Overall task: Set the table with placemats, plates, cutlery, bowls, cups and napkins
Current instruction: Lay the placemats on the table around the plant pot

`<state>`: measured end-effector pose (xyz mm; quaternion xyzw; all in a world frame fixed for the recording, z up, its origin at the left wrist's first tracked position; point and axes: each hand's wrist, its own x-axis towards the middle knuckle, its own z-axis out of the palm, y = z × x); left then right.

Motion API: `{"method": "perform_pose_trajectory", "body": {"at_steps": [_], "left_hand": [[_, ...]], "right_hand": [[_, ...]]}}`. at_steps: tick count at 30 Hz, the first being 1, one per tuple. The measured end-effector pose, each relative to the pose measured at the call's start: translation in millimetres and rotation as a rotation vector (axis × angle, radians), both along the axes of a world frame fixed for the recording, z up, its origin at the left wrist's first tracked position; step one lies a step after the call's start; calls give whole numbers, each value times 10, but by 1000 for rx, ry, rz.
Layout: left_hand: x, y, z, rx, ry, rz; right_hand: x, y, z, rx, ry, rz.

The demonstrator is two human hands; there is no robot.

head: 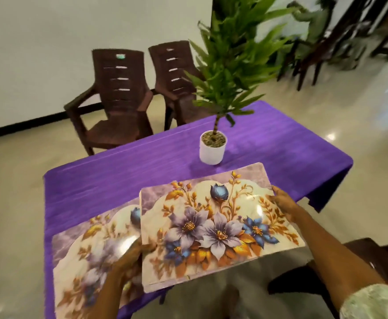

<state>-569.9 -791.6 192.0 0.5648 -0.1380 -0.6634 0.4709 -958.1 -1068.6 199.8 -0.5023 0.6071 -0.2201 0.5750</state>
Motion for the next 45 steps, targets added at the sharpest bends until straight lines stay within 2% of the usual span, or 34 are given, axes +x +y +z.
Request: {"method": "perform_pose_trajectory", "body": {"at_steps": [6,13,18,20,22,26,31,35,40,45], "left_hand": [[-741,-1168,37,12,-74,-52],[-1661,-2506,-196,135,-123,47],[-2104,-2997,-293,114,-138,-22],[-2223,-3144,-309,91,-123,9],[-2280,-3331,-302,95,-182,22],[-2310,-3595,-299,177,-380,-1],[-2263,-3832,-291,253,-406,14],[-2219,-3896,-302,305,-436,-82],[-2232,-3962,-271,318,-678,-248],[-2226,-4019,-367,417,-726,-169]], "right_hand": [[-797,-827,239,-55,18,-41],[-1567,-2131,207,-61,110,-1],[-2063,-2851,68,-34,167,107],[-2161,-3000,98,-34,185,102],[-2260,-3156,57,-34,188,94],[-2213,-3401,-67,-85,243,83],[-2095,-3834,-307,-146,349,22],[-1978,-4082,-158,-176,465,108],[-1837,-4201,-69,-175,516,112],[-1705,-4275,-76,-202,508,87]]}}
